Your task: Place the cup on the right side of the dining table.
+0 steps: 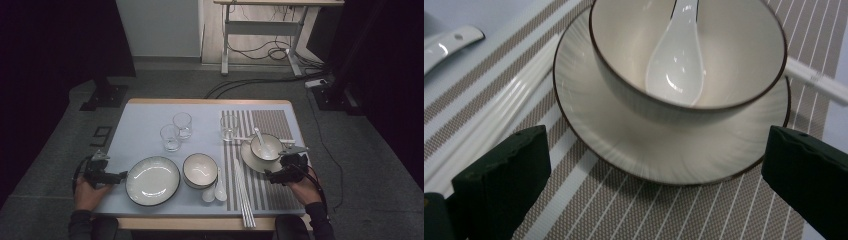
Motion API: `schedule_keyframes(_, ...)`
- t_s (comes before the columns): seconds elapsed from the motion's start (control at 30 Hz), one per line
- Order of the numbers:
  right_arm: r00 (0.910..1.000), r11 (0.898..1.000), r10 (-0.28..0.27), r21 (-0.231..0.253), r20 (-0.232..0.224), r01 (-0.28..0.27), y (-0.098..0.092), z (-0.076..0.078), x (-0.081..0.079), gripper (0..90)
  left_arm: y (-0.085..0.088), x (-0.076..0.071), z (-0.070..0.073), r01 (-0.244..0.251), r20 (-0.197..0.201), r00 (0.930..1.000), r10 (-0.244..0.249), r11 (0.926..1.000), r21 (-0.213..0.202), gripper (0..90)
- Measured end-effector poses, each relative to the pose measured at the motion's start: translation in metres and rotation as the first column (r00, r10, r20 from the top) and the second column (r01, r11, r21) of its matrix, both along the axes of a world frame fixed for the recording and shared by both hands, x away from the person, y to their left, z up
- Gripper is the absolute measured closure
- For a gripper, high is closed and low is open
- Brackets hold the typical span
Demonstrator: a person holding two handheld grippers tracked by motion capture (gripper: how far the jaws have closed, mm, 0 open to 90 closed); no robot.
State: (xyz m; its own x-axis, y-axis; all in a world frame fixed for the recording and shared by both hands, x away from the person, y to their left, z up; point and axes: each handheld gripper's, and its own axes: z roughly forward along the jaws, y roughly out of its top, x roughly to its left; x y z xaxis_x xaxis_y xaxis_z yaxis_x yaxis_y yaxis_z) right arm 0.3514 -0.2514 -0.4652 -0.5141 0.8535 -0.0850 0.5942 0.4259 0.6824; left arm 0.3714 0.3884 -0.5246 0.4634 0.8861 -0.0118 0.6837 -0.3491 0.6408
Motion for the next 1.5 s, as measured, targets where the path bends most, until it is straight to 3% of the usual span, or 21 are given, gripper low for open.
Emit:
schedule_keyframes(0.4,0.9989,0.999,-0.036,-0.001,-0.029,0.036,-0.007,-0.029,-0.013,0.0,0.0,0.0,0.0,0.001,0.0,1.0,-0.001,1.0,0.001,0.0)
schedule_keyframes(0.9,0.9968,0.997,-0.058,0.045,-0.056,0.06,-0.008,-0.064,-0.024,0.0,0.0,0.0,0.0,0.0,0.0,1.0,0.0,1.0,0.001,0.0)
schedule_keyframes(1.1,0.9972,0.992,-0.074,0.103,-0.014,0.075,-0.012,-0.071,-0.029,0.0,0.0,0.0,0.0,0.001,0.0,1.0,-0.001,1.0,0.002,0.0)
schedule_keyframes(1.5,0.9979,0.992,-0.065,0.108,-0.001,0.065,-0.013,-0.072,-0.03,0.0,0.0,0.0,0.0,0.001,-0.001,1.0,-0.001,1.0,0.002,0.0)
